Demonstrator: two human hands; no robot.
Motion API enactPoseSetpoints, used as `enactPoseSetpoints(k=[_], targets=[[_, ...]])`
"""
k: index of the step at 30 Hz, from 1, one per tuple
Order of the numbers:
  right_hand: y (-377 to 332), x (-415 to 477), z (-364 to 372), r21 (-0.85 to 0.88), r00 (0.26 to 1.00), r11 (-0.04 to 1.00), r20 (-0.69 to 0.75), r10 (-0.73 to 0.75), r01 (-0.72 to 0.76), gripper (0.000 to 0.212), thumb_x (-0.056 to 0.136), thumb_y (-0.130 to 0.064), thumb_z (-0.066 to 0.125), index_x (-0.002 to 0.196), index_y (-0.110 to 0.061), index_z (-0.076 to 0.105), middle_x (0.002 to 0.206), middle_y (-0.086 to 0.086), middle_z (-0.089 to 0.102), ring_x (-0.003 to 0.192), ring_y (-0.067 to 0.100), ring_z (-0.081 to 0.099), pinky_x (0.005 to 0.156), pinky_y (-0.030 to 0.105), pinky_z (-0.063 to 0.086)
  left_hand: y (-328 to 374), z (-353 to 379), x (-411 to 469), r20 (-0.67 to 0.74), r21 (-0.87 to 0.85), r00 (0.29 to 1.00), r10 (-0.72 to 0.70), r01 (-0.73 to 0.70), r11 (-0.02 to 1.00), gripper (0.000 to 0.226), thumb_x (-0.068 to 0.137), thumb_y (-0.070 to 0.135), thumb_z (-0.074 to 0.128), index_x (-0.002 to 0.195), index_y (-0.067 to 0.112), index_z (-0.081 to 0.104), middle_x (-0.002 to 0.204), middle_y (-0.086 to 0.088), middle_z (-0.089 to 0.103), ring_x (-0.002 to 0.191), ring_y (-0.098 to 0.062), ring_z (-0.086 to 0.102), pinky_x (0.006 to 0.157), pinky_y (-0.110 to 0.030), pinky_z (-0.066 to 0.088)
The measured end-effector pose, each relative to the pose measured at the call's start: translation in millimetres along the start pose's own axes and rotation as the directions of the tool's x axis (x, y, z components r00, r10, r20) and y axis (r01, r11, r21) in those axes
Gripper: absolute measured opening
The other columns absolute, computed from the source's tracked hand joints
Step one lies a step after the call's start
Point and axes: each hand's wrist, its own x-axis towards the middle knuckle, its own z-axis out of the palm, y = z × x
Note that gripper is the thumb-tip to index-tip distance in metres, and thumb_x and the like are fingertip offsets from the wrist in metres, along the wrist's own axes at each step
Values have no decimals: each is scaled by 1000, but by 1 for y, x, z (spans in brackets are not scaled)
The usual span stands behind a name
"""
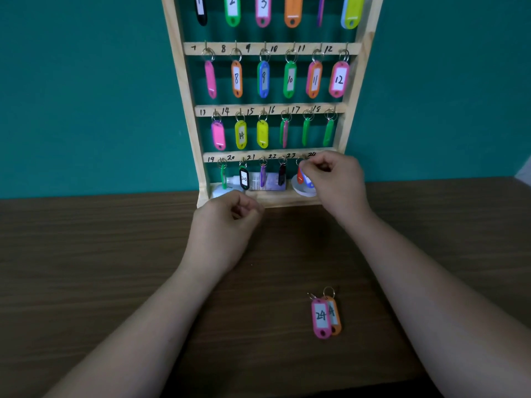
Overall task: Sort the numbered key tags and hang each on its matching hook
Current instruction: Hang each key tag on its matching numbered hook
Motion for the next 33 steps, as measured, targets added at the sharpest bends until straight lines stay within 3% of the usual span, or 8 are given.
enactPoseSetpoints(k=[8, 14, 17, 20, 27, 29, 33], targets=[[-5, 2, 6, -75, 996, 997, -82, -35, 29, 22, 97, -30, 75, 76, -26, 75, 65, -19, 66, 69, -6, 65, 59, 6, 40, -1, 6, 0, 57, 28, 998, -13, 12, 1000, 10, 94, 31, 75, 85, 28, 76, 77, 9, 70, 78, -5, 62, 61, -12, 44], [-8, 2, 4, -76, 999, 997, -44, 17, -20, 26, 100, -31, 72, 77, -19, 77, 62, -14, 66, 61, 7, 70, 59, 23, 50, -4, 7, 1, 57, 36, 998, -2, 0, 999, 9, 92, 28, 75, 83, 29, 76, 74, 12, 69, 76, -2, 62, 62, -11, 43], [-9, 1, 3, -73, 999, 996, -8, 43, -43, 28, 101, -28, 72, 73, -26, 73, 60, -15, 69, 53, 3, 67, 53, 19, 51, -5, 7, 1, 64, 40, 998, 2, -4, 999, 9, 91, 28, 76, 82, 31, 76, 74, 17, 68, 76, -1, 62, 61, -10, 42], [-9, 1, 1, -58, 998, 996, 1, 63, -63, 28, 102, -25, 72, 75, -19, 75, 60, -13, 70, 46, 1, 65, 46, 13, 46, -5, 7, 1, 68, 34, 998, 1, -3, 999, 9, 91, 27, 75, 82, 31, 76, 73, 19, 67, 74, -1, 62, 61, -10, 42], [-8, 2, -4, -224, 999, 974, 30, 42, -34, 28, 99, -32, 73, 78, -14, 76, 67, 0, 73, 61, 19, 73, 64, 49, 63, -6, 5, 1, 74, 52, 997, 19, -23, 998, 11, 91, 25, 75, 82, 31, 76, 75, 15, 69, 77, 1, 62, 62, -8, 42], [-8, 3, -9, -258, 996, 965, 66, 63, -44, 29, 96, -40, 76, 78, -18, 75, 65, -1, 73, 62, 17, 73, 65, 48, 64, -7, 4, 1, 102, 59, 995, 19, -25, 998, 11, 91, 26, 76, 82, 32, 76, 77, 19, 68, 77, 2, 62, 62, -8, 42], [-9, 2, -21, -379, 964, 922, 212, 163, -73, 34, 92, -54, 75, 76, -24, 71, 60, -10, 73, 50, 4, 67, 59, 34, 57, -9, 5, -2, 202, 61, 979, 36, -49, 997, 10, 90, 30, 77, 82, 35, 76, 82, 26, 69, 80, 3, 62, 65, -7, 44]])
